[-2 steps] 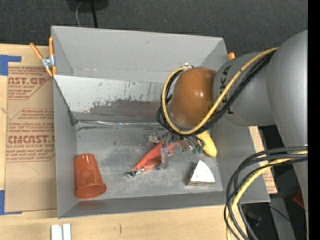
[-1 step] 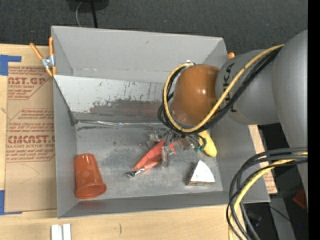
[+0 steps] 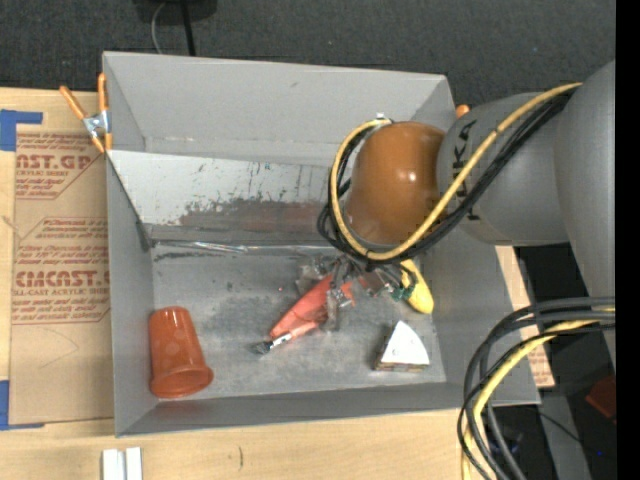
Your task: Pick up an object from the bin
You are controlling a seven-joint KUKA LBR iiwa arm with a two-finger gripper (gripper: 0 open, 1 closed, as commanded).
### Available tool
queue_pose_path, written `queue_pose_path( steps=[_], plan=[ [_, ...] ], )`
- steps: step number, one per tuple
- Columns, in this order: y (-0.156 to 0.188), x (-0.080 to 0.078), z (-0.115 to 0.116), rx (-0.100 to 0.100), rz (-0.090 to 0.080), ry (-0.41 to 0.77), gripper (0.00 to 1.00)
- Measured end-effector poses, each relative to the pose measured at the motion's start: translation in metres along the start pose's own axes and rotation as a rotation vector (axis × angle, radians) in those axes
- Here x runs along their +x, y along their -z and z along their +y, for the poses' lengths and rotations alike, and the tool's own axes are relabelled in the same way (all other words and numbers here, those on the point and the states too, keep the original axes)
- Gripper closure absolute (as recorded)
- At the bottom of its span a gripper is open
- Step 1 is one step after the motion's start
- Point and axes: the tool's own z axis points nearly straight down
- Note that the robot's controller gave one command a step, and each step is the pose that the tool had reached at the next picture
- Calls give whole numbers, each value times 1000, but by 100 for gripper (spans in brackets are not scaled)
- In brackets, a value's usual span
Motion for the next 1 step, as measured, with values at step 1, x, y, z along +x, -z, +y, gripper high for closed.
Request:
queue_pose_path(
  steps=[1],
  plan=[
    [22, 1, 1, -2, 4, 0, 100]
  ],
)
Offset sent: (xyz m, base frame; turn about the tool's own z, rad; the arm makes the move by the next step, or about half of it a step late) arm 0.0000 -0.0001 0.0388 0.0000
